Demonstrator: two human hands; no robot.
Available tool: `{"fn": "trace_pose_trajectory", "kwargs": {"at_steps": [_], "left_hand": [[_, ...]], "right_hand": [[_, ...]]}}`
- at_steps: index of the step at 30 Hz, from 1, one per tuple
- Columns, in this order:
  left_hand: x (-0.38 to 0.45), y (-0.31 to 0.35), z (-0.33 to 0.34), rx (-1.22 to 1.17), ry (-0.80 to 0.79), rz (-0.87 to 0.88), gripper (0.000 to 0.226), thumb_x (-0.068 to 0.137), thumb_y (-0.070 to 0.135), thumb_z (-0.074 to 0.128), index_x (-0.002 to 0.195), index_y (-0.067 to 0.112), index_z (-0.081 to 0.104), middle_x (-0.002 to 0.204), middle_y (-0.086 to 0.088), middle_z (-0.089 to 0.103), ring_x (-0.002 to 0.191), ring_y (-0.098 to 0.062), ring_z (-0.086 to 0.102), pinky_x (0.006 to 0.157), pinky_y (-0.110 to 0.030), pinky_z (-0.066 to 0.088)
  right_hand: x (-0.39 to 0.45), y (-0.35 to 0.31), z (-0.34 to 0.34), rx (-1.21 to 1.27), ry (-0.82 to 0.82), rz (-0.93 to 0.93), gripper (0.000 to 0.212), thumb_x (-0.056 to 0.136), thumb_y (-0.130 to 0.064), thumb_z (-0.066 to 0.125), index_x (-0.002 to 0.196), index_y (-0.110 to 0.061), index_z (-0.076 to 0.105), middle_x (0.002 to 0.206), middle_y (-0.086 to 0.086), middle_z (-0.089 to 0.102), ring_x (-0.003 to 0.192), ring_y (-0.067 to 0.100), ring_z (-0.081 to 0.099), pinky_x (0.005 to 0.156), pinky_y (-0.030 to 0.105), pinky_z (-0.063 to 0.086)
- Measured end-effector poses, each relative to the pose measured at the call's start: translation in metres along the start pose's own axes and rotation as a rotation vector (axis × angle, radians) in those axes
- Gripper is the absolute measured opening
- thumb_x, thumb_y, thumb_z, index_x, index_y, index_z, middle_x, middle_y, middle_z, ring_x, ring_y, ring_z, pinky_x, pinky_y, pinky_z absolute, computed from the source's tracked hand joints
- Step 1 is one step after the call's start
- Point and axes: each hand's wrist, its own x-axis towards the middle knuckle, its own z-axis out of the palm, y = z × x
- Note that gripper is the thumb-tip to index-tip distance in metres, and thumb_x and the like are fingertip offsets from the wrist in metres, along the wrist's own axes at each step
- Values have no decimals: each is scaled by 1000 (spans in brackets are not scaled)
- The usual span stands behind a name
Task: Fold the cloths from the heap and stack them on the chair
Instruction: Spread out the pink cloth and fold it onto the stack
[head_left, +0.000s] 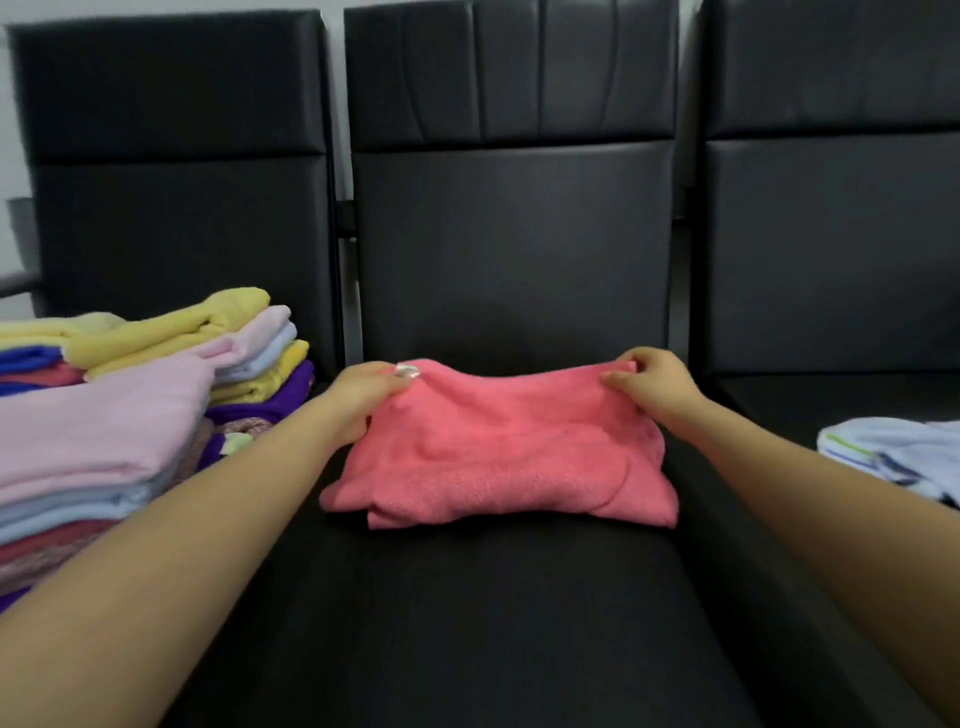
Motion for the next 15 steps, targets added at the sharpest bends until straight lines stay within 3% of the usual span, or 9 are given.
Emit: {"fn": "trace_pose_trajectory", "kwargs": {"at_steps": [3, 6, 8, 11, 15], "left_hand": [[-41, 29, -26, -184, -41, 70, 24, 93, 7, 59, 116, 0, 63, 86, -8, 63, 67, -12, 60, 58, -21, 52], [-94, 67, -51, -134, -167, 129, 12, 96, 5, 53, 95, 7, 65, 80, -4, 68, 60, -4, 66, 54, -15, 52], [-127, 96, -64, -142, -215, 179, 16, 97, 4, 51, 96, 11, 66, 78, 0, 72, 62, -4, 67, 57, -16, 54], [-164, 137, -81, -235, -164, 298, 18, 96, 8, 52, 98, 16, 68, 78, 3, 74, 65, -4, 68, 61, -18, 56], [-205, 165, -103, -330, -105, 359, 24, 93, 22, 60, 79, 22, 79, 85, 4, 73, 75, -6, 67, 77, -24, 55]], "right_hand": [[-25, -36, -37, 293, 123, -25, 17, 83, -14, 73, 72, -20, 61, 71, -3, 59, 67, 11, 54, 59, 24, 45], [-44, -88, -84, 473, 131, -61, 18, 84, -13, 72, 72, -20, 61, 70, -3, 58, 63, 8, 50, 50, 15, 42], [-56, -126, -117, 617, 160, -119, 18, 80, -15, 74, 70, -21, 61, 69, -3, 58, 64, 9, 51, 57, 21, 43], [-76, -176, -156, 773, 216, -222, 21, 78, -18, 76, 64, -23, 61, 65, -9, 60, 64, 6, 54, 60, 24, 45], [-110, -213, -188, 777, 168, -279, 16, 83, -20, 74, 71, -22, 63, 67, -12, 63, 62, 2, 58, 57, 20, 48]]}}
